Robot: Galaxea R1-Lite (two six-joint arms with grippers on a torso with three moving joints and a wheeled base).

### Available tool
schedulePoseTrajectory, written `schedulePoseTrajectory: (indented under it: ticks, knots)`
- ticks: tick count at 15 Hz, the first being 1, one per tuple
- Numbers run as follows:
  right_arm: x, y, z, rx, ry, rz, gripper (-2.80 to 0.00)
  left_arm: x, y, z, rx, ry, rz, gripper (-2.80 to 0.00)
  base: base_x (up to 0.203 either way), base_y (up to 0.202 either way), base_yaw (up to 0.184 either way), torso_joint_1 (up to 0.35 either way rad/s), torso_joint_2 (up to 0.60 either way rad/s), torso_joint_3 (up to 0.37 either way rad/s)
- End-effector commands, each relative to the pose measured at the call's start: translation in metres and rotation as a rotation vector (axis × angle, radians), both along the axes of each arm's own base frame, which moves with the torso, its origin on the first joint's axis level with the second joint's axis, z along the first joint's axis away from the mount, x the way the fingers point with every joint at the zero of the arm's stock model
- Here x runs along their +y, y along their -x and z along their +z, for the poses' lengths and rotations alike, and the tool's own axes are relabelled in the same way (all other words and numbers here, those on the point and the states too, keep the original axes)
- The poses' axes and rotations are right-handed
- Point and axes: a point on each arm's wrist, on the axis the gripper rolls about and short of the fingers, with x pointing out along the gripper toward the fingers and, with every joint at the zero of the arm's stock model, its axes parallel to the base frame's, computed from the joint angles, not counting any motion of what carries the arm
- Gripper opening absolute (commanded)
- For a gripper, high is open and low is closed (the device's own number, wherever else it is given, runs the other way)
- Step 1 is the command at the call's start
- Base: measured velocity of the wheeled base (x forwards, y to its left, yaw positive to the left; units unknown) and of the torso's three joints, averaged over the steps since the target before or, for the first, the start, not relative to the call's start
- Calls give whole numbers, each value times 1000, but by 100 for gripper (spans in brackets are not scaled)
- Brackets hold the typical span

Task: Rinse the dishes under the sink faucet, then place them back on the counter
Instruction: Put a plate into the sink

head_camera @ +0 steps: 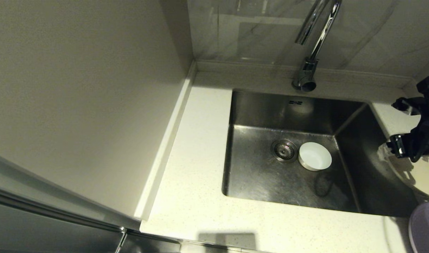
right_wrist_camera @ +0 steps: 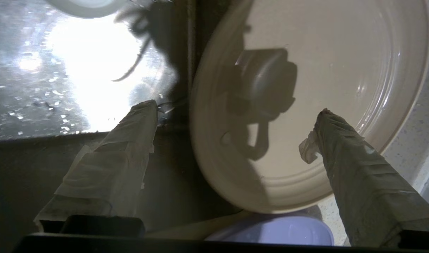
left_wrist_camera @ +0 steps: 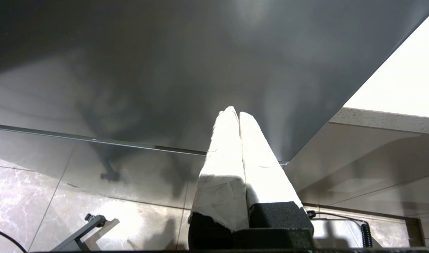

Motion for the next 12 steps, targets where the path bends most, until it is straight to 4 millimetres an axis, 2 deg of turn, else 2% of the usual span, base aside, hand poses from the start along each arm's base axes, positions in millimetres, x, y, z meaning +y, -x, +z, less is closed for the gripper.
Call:
schedulePoseTrajectory:
  ticks: [1,8,12]
  knots:
    - [-8,-9,-13,42,-4,-18,0,0,0,0,-2,1,0,-280,0,0,0,0,0,0]
    - [-11,-21,-24,24,11,-14,0,0,0,0,-2,1,0,-280,0,0,0,0,0,0]
    - [-11,-20,-35,78,27,13,0,0,0,0,-2,1,0,-280,0,0,0,0,0,0]
